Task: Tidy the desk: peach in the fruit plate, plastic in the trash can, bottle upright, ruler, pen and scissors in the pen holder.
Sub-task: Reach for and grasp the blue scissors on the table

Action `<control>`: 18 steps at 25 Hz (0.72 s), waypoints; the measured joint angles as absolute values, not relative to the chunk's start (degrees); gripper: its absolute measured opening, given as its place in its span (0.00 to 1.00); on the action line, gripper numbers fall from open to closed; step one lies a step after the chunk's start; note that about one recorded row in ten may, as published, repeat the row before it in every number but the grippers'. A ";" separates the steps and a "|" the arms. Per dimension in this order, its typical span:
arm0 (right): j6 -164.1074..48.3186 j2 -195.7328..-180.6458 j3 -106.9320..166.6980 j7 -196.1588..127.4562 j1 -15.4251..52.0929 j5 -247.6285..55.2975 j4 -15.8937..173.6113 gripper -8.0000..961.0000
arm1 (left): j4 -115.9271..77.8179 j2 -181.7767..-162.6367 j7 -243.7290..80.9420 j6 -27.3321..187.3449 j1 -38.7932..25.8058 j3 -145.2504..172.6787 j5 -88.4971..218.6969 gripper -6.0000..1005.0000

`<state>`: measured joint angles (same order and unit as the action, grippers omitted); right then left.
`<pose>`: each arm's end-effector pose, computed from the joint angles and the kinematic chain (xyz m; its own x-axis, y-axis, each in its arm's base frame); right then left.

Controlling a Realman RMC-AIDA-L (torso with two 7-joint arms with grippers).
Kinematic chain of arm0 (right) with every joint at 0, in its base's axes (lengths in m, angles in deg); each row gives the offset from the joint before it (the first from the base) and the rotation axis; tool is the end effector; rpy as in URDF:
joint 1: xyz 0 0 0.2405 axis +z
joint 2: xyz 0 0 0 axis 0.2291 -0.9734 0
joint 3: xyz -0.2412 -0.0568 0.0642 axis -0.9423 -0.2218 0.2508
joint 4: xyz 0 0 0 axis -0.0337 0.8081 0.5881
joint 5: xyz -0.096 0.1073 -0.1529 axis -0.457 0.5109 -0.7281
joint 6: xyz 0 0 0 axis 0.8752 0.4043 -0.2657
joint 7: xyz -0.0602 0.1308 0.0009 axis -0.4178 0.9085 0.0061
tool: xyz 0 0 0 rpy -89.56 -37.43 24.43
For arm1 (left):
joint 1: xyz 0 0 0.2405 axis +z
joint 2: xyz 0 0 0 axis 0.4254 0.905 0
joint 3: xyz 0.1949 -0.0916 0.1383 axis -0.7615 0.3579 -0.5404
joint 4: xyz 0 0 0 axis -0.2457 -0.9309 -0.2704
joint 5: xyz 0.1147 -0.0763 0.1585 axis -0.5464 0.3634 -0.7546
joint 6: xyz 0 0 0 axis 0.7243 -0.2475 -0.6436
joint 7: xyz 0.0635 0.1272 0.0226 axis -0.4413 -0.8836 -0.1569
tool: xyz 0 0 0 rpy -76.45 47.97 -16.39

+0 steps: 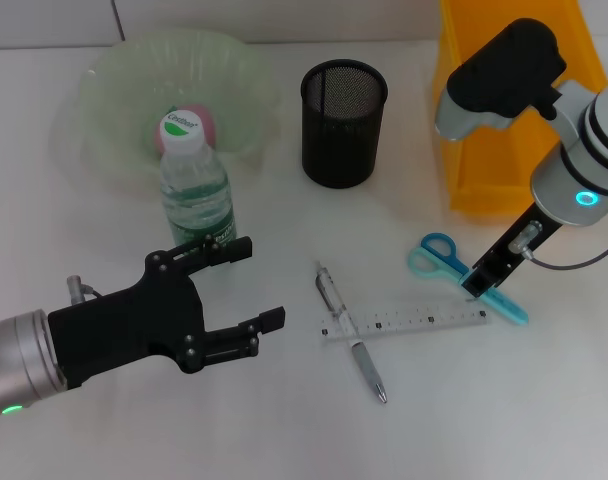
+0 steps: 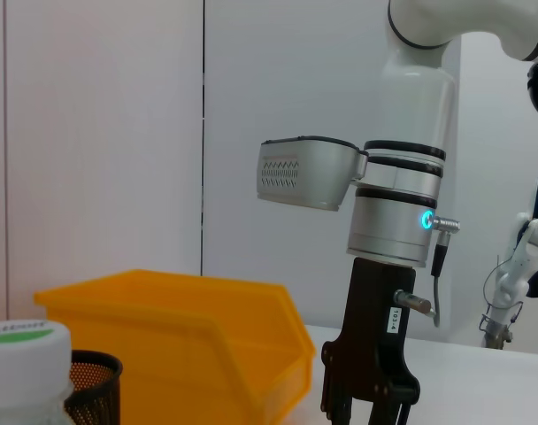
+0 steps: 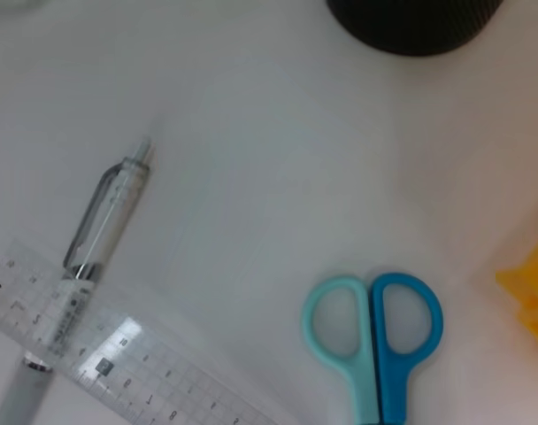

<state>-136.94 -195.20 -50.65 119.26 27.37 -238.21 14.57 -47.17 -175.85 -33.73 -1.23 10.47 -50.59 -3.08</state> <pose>0.1845 0.3583 -0.0334 0.6185 -0.6989 0.3592 -0.5014 -0.7029 -0.5045 -0.2802 0.2481 -0.0413 0.7630 0.0550 0.6441 0.2714 -0.9316 -0.2419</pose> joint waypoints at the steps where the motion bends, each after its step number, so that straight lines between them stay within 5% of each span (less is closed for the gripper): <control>1: -136.76 -195.20 -50.97 119.30 27.53 -238.21 14.88 0.51 | -47.17 -175.85 -33.73 -1.14 10.45 -50.60 -3.08 0.81; 10: -135.71 -195.18 -51.79 119.46 28.37 -237.62 17.03 0.51 | -46.91 -175.85 -33.73 -0.78 10.31 -50.60 -3.20 0.81; 18: -135.04 -195.18 -51.80 119.45 28.51 -236.96 18.41 0.38 | -46.53 -175.85 -33.79 -0.74 10.04 -50.60 -3.24 0.81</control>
<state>-135.04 -195.18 -51.80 119.45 28.51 -236.96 18.41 -46.53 -175.85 -33.79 -0.74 10.04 -50.60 -3.24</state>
